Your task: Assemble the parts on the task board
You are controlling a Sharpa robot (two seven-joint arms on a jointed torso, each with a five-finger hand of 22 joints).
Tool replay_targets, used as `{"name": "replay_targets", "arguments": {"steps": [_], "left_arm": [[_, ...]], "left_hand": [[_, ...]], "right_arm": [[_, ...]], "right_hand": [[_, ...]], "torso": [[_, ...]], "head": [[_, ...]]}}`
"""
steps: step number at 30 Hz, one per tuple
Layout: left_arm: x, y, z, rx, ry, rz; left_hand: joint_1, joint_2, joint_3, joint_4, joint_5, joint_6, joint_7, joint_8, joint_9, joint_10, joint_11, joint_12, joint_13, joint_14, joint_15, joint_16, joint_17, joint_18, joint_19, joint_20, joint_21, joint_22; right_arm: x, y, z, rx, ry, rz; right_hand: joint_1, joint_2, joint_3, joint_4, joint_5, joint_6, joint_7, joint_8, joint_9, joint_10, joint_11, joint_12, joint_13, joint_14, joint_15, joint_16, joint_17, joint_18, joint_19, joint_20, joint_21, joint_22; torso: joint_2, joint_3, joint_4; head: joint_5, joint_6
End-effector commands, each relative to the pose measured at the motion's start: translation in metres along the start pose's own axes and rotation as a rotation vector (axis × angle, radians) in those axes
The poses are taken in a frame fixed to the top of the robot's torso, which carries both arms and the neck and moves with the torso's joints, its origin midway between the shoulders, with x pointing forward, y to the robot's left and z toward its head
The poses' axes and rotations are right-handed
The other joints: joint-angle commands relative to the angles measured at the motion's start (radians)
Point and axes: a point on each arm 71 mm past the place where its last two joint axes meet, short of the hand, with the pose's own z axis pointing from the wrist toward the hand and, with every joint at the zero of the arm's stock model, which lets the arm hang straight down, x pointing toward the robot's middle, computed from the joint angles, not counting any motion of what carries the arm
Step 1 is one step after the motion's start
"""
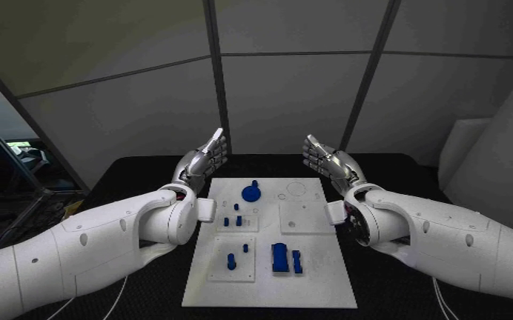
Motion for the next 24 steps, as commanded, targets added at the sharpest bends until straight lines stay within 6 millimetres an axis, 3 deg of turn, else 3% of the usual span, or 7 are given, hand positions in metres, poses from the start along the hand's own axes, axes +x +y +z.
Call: {"name": "replay_targets", "arguments": {"steps": [1,3,4,5,6,13,24], "left_arm": [[0.0002,-0.0060,-0.0104,0.062,-0.121,0.059],[0.0032,-0.0059,-0.0148,0.063,-0.126,0.063],[0.0043,-0.0059,-0.0165,0.064,-0.128,0.064],[0.0048,-0.0059,-0.0172,0.064,-0.128,0.065],[0.0055,-0.0059,-0.0183,0.064,-0.130,0.066],[0.0062,-0.0059,-0.0193,0.064,-0.131,0.067],[0.0062,-0.0059,-0.0193,0.064,-0.131,0.067]], "left_hand": [[-0.197,0.002,-0.012,-0.004,-0.033,-0.133,-0.011,-0.009,-0.004,-0.135,-0.032,-0.006,-0.003,-0.125,-0.038,-0.006,-0.003,-0.057,-0.094,-0.042,-0.006,-0.052],[-0.228,0.002,-0.012,-0.004,-0.033,-0.154,-0.011,-0.009,-0.004,-0.156,-0.032,-0.006,-0.003,-0.145,-0.038,-0.006,-0.003,-0.058,-0.109,-0.048,-0.006,-0.060],[-0.243,0.002,-0.012,-0.004,-0.033,-0.164,-0.011,-0.009,-0.004,-0.167,-0.032,-0.006,-0.003,-0.155,-0.038,-0.006,-0.003,-0.058,-0.116,-0.052,-0.006,-0.065],[-0.247,0.002,-0.012,-0.004,-0.033,-0.167,-0.011,-0.009,-0.004,-0.170,-0.032,-0.006,-0.003,-0.157,-0.038,-0.006,-0.003,-0.058,-0.117,-0.053,-0.006,-0.066],[-0.262,0.002,-0.012,-0.004,-0.033,-0.177,-0.011,-0.009,-0.004,-0.180,-0.032,-0.006,-0.003,-0.166,-0.038,-0.006,-0.003,-0.057,-0.124,-0.125,-0.006,-0.070],[-0.345,0.002,-0.012,-0.004,-0.033,-0.233,-0.011,-0.009,-0.004,-0.237,-0.032,-0.006,-0.003,-0.220,-0.038,-0.006,-0.003,-0.058,-0.168,-0.125,-0.006,-0.159],[-0.439,0.002,-0.012,-0.004,-0.033,-0.297,-0.011,-0.009,-0.004,-0.302,-0.032,-0.006,-0.003,-0.280,-0.038,-0.006,-0.003,-0.058,-0.207,-0.125,-0.006,-0.159]], "right_arm": [[-0.0030,0.0075,-0.0092,-0.020,-0.160,0.026],[-0.0002,0.0090,-0.0133,-0.018,-0.169,0.031],[0.0009,0.0096,-0.0150,-0.017,-0.173,0.033],[0.0014,0.0098,-0.0157,-0.016,-0.174,0.034],[0.0021,0.0102,-0.0168,-0.016,-0.177,0.035],[0.0030,0.0107,-0.0181,-0.015,-0.179,0.037],[0.0030,0.0107,-0.0181,-0.015,-0.179,0.037]], "right_hand": [[-0.207,-0.001,-0.001,-0.012,-0.014,-0.139,-0.041,-0.008,-0.019,-0.154,-0.028,-0.007,-0.003,-0.148,-0.016,-0.008,-0.009,-0.100,-0.126,-0.038,-0.007,-0.037],[-0.239,-0.001,-0.001,-0.012,-0.014,-0.160,-0.041,-0.008,-0.019,-0.178,-0.028,-0.007,-0.003,-0.171,-0.016,-0.008,-0.009,-0.100,-0.145,-0.043,-0.007,-0.112],[-0.256,-0.001,-0.001,-0.012,-0.014,-0.171,-0.041,-0.008,-0.019,-0.190,-0.028,-0.007,-0.003,-0.183,-0.016,-0.008,-0.009,-0.100,-0.156,-0.114,-0.007,-0.112],[-0.261,-0.001,-0.001,-0.012,-0.014,-0.174,-0.041,-0.008,-0.019,-0.194,-0.028,-0.007,-0.003,-0.187,-0.016,-0.008,-0.009,-0.100,-0.158,-0.114,-0.007,-0.112],[-0.276,-0.001,-0.001,-0.012,-0.014,-0.184,-0.041,-0.008,-0.019,-0.205,-0.028,-0.007,-0.003,-0.197,-0.016,-0.008,-0.009,-0.100,-0.167,-0.114,-0.007,-0.112],[-0.363,-0.001,-0.001,-0.012,-0.014,-0.243,-0.041,-0.008,-0.019,-0.270,-0.028,-0.007,-0.003,-0.260,-0.016,-0.008,-0.009,-0.100,-0.220,-0.114,-0.007,-0.112],[-0.462,-0.001,-0.001,-0.012,-0.014,-0.309,-0.041,-0.008,-0.019,-0.344,-0.028,-0.007,-0.003,-0.331,-0.016,-0.008,-0.009,-0.100,-0.279,-0.114,-0.007,-0.112]], "torso": [[0.006,0.0020,-0.0020],[0.006,0.0020,-0.0020],[0.006,0.0020,-0.0020],[0.006,0.0020,-0.0020],[0.006,0.0020,-0.0020],[0.006,0.0020,-0.0020],[0.006,0.0020,-0.0020]], "head": [[0.000,0.001],[0.000,0.001],[0.000,0.001],[0.000,0.001],[0.000,0.001],[0.000,0.001],[0.000,0.001]]}}
